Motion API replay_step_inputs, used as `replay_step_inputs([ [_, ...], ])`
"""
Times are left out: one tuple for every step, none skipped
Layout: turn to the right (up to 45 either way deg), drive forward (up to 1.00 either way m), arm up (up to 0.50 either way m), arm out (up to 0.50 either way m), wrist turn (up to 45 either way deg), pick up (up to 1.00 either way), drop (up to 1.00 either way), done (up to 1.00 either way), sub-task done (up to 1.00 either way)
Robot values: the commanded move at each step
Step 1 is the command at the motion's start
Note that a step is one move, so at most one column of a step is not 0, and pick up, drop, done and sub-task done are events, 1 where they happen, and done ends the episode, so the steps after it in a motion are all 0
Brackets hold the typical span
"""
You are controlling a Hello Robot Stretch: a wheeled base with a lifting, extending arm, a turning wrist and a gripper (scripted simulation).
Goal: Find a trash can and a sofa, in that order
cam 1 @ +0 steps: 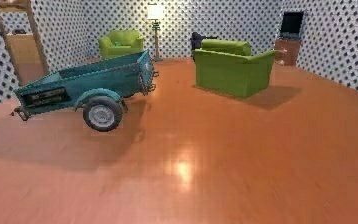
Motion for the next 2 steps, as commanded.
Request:
replay_step_inputs([
  [0.0, 1.00, 0.00, 0.00, 0.0, 0.00, 0.00, 0.00, 0.00],
  [0.0, 1.00, 0.00, 0.00, 0.0, 0.00, 0.00, 0.00, 0.00],
])
